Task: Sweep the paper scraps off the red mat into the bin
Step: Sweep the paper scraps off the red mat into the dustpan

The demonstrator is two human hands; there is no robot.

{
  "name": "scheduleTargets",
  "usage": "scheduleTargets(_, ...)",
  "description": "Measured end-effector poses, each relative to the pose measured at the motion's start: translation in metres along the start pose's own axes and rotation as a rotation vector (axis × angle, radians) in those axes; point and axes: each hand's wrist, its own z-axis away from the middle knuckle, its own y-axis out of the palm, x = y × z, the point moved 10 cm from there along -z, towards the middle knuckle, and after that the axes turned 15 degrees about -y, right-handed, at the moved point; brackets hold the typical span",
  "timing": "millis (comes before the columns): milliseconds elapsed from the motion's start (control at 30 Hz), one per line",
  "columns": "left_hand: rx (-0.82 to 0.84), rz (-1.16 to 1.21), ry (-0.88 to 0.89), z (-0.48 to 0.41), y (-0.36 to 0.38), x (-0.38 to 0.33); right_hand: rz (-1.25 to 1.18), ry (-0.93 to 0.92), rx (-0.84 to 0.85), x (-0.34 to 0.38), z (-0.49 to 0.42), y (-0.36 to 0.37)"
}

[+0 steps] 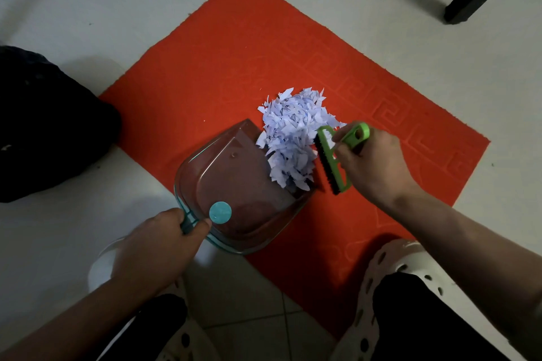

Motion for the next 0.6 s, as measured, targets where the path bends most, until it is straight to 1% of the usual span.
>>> scheduleTargets(67, -0.009, -0.004, 0.000, 0.001, -0.001, -0.001, 0.034, 0.016, -0.009, -0.008, -0.001, -0.006)
scheduleTargets(167, -0.002, 0.005, 0.000, 0.000, 0.000, 0.000, 0.071, 0.039, 0.052, -0.017, 0.000, 0.000)
scheduleTargets(267, 0.003, 0.000, -0.002, -0.001, 0.002, 0.002, 0.068, -0.009, 0.104, -0.006, 0.002, 0.017)
scheduleTargets(400, -0.003, -0.003, 0.009, -0.001, 0.002, 0.000, -0.010, -0.106, 0.207, 0.020, 0.004, 0.042)
scheduleTargets(467, 0.001, -0.010, 0.010, -0.001, 0.002, -0.001, -0.023, -0.119, 0.179, 0.025, 0.002, 0.036)
scheduleTargets(600, -0.011, -0.016, 0.012, 0.000, -0.001, -0.002, 0.010, -0.097, 0.024, 0.017, -0.005, 0.005)
